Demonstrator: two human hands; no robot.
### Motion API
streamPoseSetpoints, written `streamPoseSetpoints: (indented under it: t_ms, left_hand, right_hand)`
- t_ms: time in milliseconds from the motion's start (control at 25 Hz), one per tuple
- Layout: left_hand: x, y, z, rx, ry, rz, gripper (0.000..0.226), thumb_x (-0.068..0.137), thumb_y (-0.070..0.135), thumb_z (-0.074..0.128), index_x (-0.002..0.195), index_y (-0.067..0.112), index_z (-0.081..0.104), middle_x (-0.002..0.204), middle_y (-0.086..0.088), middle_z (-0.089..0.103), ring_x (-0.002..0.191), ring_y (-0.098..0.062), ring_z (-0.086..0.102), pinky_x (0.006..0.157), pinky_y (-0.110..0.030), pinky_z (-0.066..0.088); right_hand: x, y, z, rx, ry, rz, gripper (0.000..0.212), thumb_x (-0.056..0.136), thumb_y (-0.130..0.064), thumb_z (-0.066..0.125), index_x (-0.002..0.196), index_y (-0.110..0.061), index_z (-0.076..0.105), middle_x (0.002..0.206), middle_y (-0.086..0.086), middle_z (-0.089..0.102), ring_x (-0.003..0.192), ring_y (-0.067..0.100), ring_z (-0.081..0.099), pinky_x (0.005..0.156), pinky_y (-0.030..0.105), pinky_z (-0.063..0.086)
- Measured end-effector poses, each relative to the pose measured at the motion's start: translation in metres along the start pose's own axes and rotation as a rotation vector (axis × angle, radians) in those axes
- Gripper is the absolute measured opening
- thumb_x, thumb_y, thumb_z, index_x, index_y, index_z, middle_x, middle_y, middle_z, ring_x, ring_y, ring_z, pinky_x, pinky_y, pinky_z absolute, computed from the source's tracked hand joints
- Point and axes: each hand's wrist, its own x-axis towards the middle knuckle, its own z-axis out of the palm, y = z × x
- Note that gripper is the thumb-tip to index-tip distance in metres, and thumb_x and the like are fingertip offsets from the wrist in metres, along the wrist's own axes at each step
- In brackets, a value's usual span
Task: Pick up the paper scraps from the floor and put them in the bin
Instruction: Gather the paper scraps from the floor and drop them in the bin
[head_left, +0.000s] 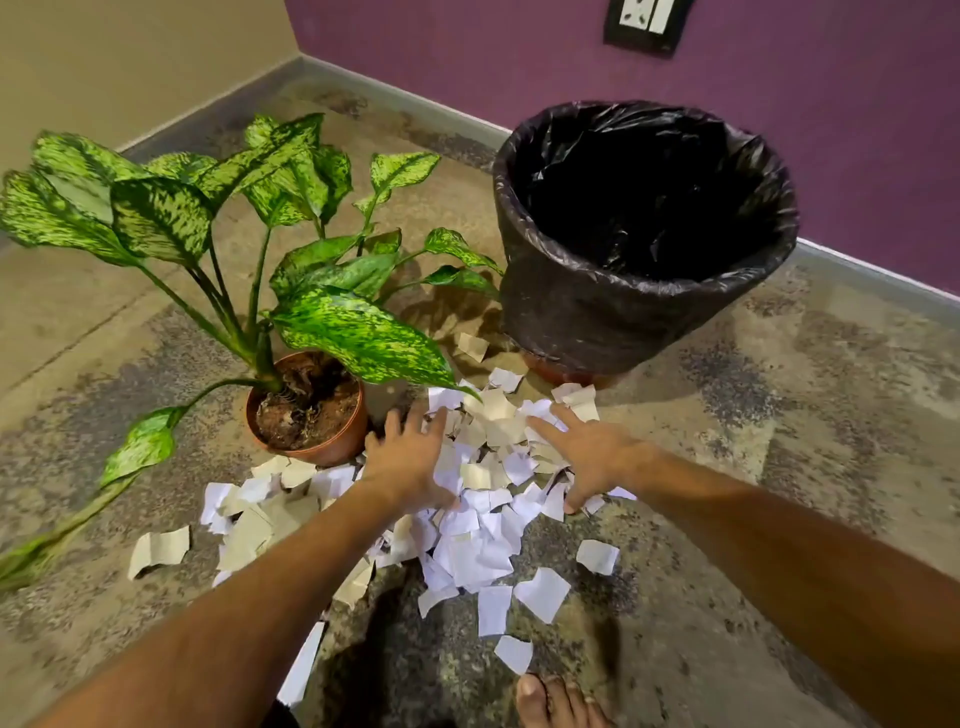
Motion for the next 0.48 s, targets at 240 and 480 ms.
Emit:
streamPoseSetpoints:
  t_ms: [240, 480]
  left_hand:
    - [0.004, -0.004, 0.003, -0.037, -0.068, -0.085, 0.122, 0.066, 0.056, 0.078, 0.152, 0.022, -0.002, 0.153, -0.01, 0.024, 0.133, -0.04, 0.033, 0.1, -0.056, 0.036]
    - [0.002, -0.012, 0.0, -0.013, 0.02, -0.025, 0.081, 0.077, 0.041, 0.074, 0.142, 0.022, 0.031, 0.136, -0.005, 0.05, 0.118, -0.03, 0.054, 0.091, -0.044, 0.048]
  right_hand:
    - [0.013, -0.013, 0.02, -0.038, 0.098, -0.033, 0.099, 0.08, -0.026, 0.075, 0.152, -0.033, 0.008, 0.16, 0.009, 0.01, 0.123, 0.032, 0.052, 0.082, 0.034, 0.053]
    - [0.025, -0.025, 0.004, 0.017, 0.256, -0.14, 0.045, 0.086, -0.007, 0.056, 0.126, -0.027, 0.057, 0.127, 0.004, 0.05, 0.105, 0.029, 0.06, 0.077, 0.036, 0.051]
